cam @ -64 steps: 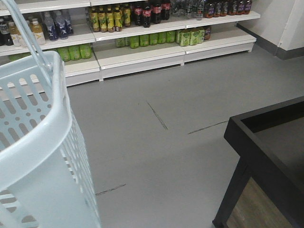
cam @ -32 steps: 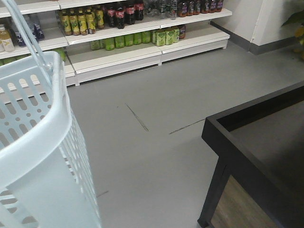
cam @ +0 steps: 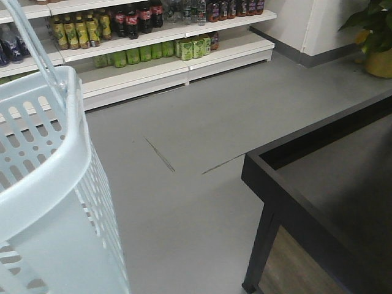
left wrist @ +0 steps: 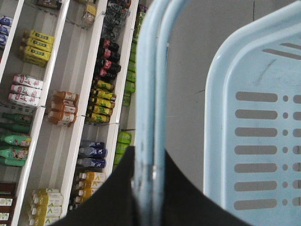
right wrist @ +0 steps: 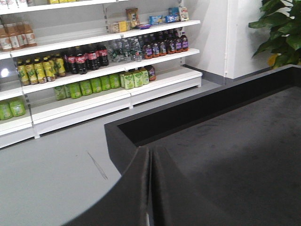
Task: Pick three apples into basket with both arms
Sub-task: 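Turn the base toward the empty black table near the potted plant, then drive the base up to the black table with the fruit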
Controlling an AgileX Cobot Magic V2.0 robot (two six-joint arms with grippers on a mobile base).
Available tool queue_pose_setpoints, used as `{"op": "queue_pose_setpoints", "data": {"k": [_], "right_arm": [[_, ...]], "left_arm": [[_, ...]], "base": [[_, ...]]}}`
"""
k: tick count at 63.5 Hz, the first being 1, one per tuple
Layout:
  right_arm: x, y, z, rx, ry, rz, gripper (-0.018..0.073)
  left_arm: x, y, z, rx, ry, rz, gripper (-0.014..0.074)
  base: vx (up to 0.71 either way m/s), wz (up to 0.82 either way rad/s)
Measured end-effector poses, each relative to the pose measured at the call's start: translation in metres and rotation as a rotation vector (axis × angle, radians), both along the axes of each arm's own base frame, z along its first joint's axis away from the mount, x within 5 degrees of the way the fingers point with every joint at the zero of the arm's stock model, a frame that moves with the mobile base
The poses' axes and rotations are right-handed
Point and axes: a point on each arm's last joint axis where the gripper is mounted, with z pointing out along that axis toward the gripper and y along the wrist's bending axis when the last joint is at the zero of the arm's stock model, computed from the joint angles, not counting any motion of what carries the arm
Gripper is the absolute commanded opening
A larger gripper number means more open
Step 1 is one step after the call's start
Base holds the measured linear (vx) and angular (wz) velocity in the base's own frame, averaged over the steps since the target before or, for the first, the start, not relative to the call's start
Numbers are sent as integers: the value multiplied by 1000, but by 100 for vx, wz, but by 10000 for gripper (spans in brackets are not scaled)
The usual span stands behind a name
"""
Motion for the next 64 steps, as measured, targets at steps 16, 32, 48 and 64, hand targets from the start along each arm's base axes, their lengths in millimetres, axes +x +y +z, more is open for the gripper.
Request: {"op": "queue_pose_setpoints", "data": {"k": [16, 32, 48, 64], "right_arm": [[0, 0, 0, 0, 0, 0, -9], [0, 0, 0, 0, 0, 0, -9], [0, 0, 0, 0, 0, 0, -9], [0, 0, 0, 0, 0, 0, -9]], "left_arm": [[0, 0, 0, 0, 0, 0, -6], [0, 0, 0, 1, -1, 1, -6], [-1, 1, 0, -1, -2, 1, -6], [-1, 1, 0, -1, -2, 1, -6]], "base": [[5, -19], [5, -22], [3, -33], [4, -43]]}}
